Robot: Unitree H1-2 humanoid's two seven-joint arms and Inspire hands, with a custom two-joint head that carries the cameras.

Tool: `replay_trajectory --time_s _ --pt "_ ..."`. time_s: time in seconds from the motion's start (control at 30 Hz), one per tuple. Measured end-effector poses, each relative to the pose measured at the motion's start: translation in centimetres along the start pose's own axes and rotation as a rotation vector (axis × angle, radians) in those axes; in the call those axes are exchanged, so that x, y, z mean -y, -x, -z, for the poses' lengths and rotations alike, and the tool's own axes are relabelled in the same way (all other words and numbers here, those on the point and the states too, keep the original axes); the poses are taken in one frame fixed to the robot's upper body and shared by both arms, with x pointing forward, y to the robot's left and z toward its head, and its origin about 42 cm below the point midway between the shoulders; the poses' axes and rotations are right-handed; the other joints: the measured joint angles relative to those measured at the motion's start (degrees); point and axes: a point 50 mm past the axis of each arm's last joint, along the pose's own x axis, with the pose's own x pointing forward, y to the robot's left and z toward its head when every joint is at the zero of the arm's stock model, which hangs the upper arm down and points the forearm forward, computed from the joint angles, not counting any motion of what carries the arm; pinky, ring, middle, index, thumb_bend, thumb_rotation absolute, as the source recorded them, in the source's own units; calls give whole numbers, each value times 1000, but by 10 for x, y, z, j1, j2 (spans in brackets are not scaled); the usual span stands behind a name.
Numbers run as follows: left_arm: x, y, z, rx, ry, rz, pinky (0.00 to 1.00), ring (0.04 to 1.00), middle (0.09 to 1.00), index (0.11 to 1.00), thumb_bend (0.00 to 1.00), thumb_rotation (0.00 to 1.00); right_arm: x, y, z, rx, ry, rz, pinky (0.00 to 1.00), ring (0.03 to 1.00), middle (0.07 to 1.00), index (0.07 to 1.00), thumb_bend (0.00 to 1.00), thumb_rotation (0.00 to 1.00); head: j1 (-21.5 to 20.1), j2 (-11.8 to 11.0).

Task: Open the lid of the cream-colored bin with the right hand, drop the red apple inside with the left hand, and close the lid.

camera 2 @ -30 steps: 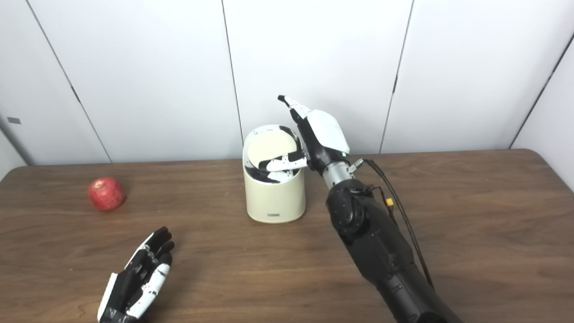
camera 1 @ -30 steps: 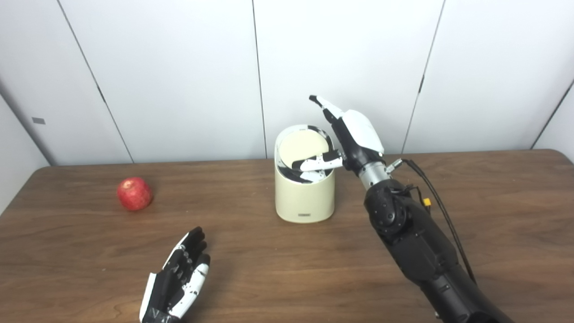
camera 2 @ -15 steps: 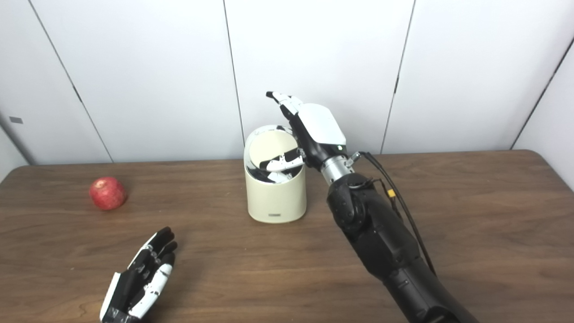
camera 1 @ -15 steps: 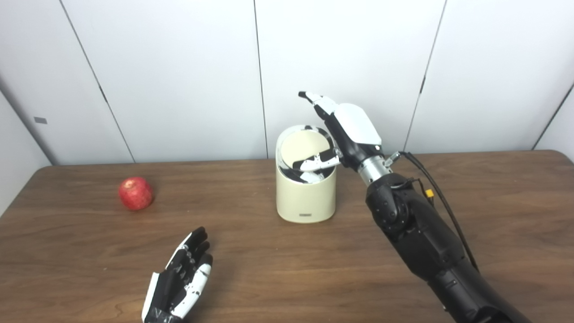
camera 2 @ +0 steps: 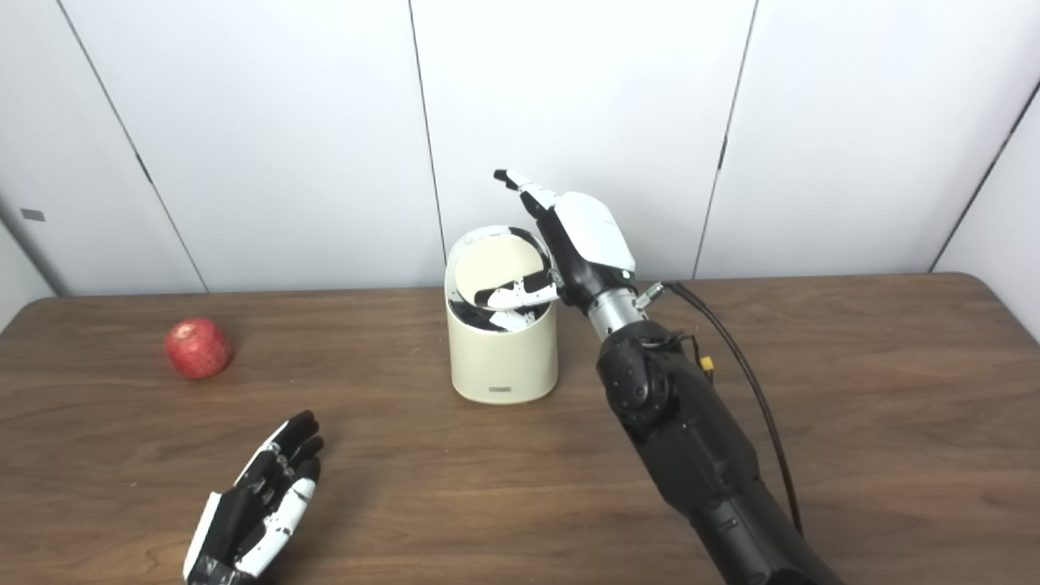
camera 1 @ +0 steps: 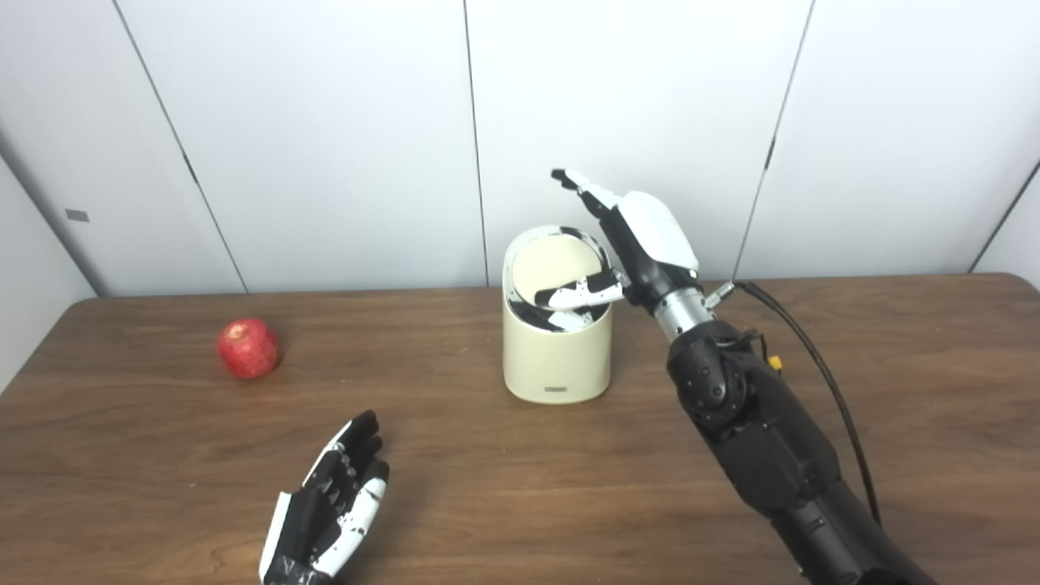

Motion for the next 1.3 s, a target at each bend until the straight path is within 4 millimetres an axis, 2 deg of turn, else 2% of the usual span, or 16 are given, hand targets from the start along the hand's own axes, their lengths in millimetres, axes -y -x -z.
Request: replay_trajectory --time_s 0.13,0.23,0.37,0.53,0.7,1.17,1.3 --pt "0 0 0 0 1 1 932 912 915 896 305 269 9 6 14 -104 -202 63 771 859 872 879 869 279 0 1" --pt "0 0 0 -1 0 1 929 912 916 897 301 262 20 8 20 -209 -391 129 826 888 890 887 848 358 0 1" --pt "0 0 0 0 0 5 919 908 916 901 295 259 28 9 26 -253 -486 152 807 881 881 871 850 384 0 3" --pt "0 0 1 3 -6 8 907 904 913 897 296 269 31 14 34 -271 -476 152 797 859 872 849 856 351 -2 5" --pt "-1 0 1 2 -11 9 912 905 911 899 295 275 27 23 38 -279 -443 132 776 857 871 865 876 356 -2 7" --pt "1 0 1 3 -12 14 926 907 914 898 296 274 16 22 17 -234 -396 82 750 861 870 863 883 319 0 10" --pt "1 0 1 3 -7 16 926 908 914 898 296 266 12 21 6 -207 -392 61 742 857 867 856 883 305 -1 12"
